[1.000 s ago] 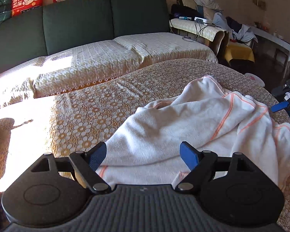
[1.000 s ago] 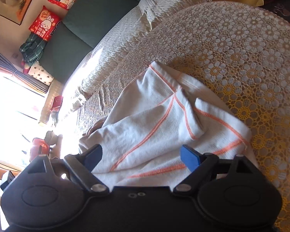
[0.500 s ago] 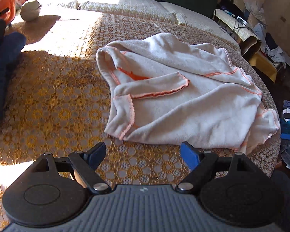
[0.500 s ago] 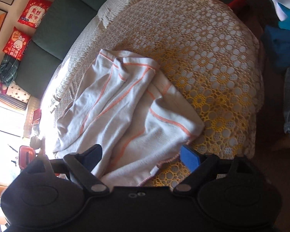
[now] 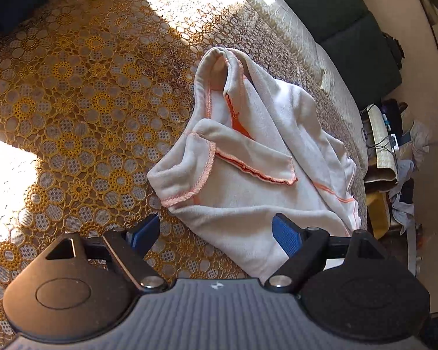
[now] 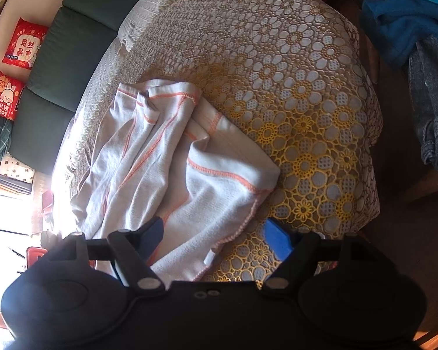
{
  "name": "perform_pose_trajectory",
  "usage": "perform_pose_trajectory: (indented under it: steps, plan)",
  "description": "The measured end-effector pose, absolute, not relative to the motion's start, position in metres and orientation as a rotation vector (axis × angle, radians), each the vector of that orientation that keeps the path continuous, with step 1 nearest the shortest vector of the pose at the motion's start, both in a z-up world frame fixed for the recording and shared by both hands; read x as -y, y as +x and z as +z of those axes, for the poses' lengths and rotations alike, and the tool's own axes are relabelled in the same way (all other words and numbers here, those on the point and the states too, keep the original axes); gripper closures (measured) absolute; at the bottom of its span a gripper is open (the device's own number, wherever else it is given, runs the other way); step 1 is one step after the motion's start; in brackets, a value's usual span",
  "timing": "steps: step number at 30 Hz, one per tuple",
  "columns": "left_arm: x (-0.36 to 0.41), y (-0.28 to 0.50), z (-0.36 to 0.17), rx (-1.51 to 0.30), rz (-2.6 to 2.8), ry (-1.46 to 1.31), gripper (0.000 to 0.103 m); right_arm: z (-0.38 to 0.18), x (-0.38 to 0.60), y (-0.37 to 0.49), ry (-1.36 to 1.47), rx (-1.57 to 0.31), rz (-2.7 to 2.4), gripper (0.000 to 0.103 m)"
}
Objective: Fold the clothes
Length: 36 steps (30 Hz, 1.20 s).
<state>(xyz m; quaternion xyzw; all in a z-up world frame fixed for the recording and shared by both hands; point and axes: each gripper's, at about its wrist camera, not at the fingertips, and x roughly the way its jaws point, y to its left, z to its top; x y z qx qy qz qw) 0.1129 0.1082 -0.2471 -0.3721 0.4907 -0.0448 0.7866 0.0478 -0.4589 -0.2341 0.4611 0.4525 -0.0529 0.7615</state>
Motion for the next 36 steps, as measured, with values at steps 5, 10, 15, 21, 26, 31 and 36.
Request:
perform_pose_trajectory:
  steps: [5, 10, 15, 21, 26, 31, 36]
  plan:
    - [-0.106, 0.120, -0.257, -1.077, -0.069, -0.880, 0.022, -0.237, 0.461, 0.054, 1.021, -0.985, -0.116, 0.000]
    - [-0.105, 0.124, -0.265, -1.069, -0.046, -0.925, 0.060, -0.240, 0.458, 0.058, 1.025, -0.991, -0.114, 0.000]
    - [-0.099, 0.128, -0.266, -1.062, -0.045, -0.899, 0.091, -0.240, 0.455, 0.064, 1.018, -1.009, -0.110, 0.000]
    - [-0.109, 0.118, -0.270, -1.018, -0.013, -0.965, 0.096, -0.243, 0.454, 0.063, 1.021, -0.994, -0.154, 0.000]
    - [-0.115, 0.105, -0.269, -1.003, -0.015, -1.021, 0.097, -0.231, 0.452, 0.047, 1.014, -0.947, -0.124, 0.000]
    - [-0.122, 0.091, -0.264, -0.990, -0.022, -1.059, 0.097, -0.218, 0.452, 0.024, 1.022, -0.934, -0.089, 0.000]
    - [-0.130, 0.078, -0.265, -1.011, 0.007, -1.140, 0.097, -0.210, 0.451, 0.000, 1.037, -0.941, -0.073, 0.000]
